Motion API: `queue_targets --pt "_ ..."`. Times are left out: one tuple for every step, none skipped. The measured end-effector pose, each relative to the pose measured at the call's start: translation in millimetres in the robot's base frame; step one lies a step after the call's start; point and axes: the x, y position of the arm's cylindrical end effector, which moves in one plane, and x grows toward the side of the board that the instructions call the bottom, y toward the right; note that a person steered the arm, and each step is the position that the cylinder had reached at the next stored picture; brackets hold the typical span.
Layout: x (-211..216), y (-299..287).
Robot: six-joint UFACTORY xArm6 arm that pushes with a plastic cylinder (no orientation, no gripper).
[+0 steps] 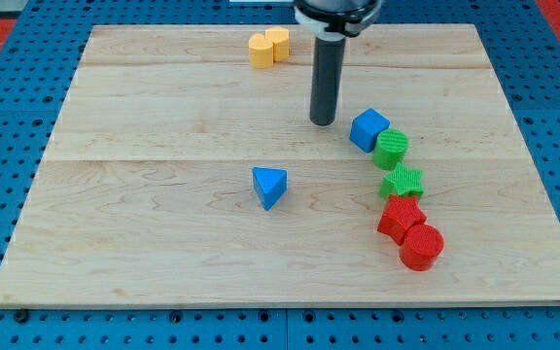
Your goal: Adjust the blue cube vertically above the green circle
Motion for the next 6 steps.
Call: queue_targets --pt "17 0" --pt "17 7" --pt "11 17" --pt "9 36" --pt "6 56" --pt "-2 66"
